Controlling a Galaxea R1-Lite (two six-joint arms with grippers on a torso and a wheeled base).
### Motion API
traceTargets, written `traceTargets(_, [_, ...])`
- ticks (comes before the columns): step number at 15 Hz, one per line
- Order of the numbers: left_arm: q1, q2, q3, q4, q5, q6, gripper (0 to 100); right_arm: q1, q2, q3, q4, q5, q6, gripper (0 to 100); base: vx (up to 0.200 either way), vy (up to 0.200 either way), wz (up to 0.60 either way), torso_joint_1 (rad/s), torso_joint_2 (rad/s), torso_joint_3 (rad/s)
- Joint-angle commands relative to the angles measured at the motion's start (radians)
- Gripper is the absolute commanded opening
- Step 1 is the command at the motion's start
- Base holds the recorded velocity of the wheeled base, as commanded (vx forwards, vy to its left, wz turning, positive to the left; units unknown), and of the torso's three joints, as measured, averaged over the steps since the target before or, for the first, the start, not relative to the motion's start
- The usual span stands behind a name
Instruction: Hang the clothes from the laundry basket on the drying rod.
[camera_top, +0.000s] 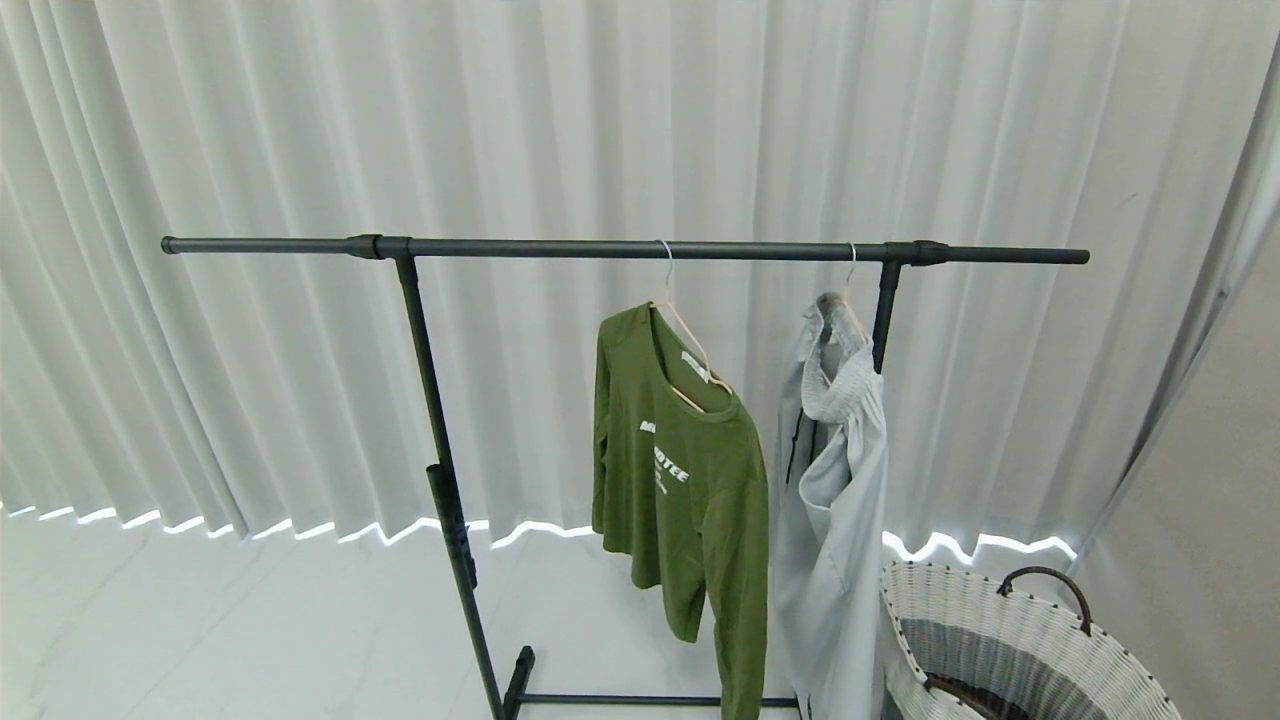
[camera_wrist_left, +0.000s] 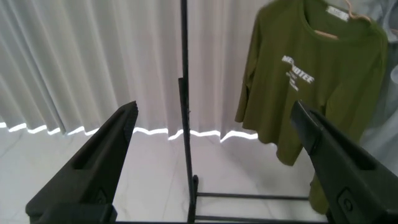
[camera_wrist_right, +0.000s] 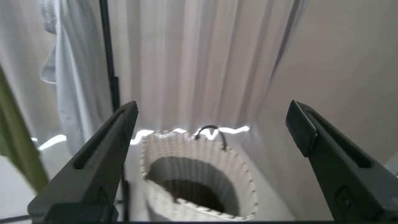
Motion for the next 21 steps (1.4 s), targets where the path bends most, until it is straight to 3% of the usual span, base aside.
traceTargets(1, [-0.001, 0.002, 0.0, 0.001, -0.002, -0.001, 100, 0.0, 0.002, 0.0, 0.006, 0.022, 0.013, 100, 0.0, 0.0, 0.0, 0.0, 0.0, 0.0])
traceTargets(3, [0.001, -0.001, 0.0, 0.001, 0.0, -0.004, 100, 0.0, 0.002, 0.0, 0.055, 0.134, 0.028, 100, 0.0, 0.0, 0.0, 0.0, 0.0, 0.0])
traceTargets(4, [-0.001, -0.002, 0.0, 0.001, -0.002, -0.005, 100, 0.004, 0.002, 0.0, 0.058, 0.144, 0.025, 100, 0.0, 0.0, 0.0, 0.0, 0.0, 0.0])
traceTargets(21, [-0.001, -0.001, 0.0, -0.001, 0.0, -0.01, 100, 0.006, 0.002, 0.0, 0.058, 0.14, 0.047, 100, 0.0, 0.0, 0.0, 0.0, 0.0, 0.0])
